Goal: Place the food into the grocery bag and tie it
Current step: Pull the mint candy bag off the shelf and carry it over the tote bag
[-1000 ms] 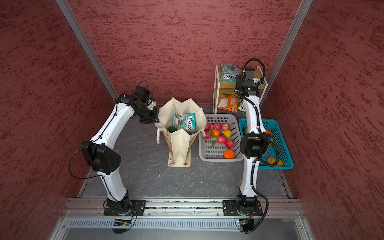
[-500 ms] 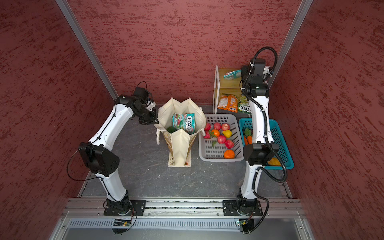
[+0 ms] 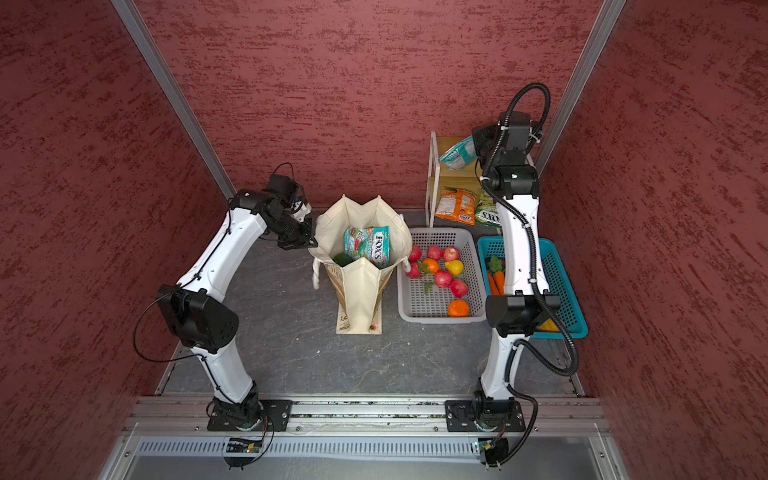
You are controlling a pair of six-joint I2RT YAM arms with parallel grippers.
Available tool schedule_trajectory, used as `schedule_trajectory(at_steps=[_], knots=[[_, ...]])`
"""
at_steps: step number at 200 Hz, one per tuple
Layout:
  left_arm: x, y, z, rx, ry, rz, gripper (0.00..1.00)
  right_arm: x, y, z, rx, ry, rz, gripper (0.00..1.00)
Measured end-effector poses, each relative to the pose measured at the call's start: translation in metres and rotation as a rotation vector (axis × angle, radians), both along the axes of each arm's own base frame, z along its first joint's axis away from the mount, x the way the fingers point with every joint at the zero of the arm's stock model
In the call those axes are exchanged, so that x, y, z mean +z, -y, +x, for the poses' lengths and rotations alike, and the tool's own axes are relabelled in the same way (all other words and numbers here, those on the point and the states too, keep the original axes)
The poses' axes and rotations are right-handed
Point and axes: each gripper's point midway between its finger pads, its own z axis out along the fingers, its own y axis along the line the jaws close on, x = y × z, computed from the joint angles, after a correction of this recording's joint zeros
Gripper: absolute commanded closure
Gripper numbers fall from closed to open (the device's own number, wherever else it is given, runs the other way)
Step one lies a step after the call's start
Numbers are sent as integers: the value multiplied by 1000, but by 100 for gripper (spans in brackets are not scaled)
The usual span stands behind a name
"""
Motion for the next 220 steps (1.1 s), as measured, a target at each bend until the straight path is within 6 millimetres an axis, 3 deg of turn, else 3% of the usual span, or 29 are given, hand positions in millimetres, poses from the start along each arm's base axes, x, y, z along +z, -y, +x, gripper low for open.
schedule_trajectory(at_steps=[61, 105, 167, 220], knots=[[0, 0, 0, -1, 0, 0, 98, 52, -37, -46, 107, 112, -91, 100], [-2, 0, 0, -7, -2, 7, 98, 70, -85, -72, 238, 171, -174, 100], [-5, -2, 0, -4, -5, 11, 98, 62, -163, -108, 453, 182, -309, 100], [-8, -3, 0, -2, -10, 11, 98, 36, -216, -131, 603, 152, -423, 100]])
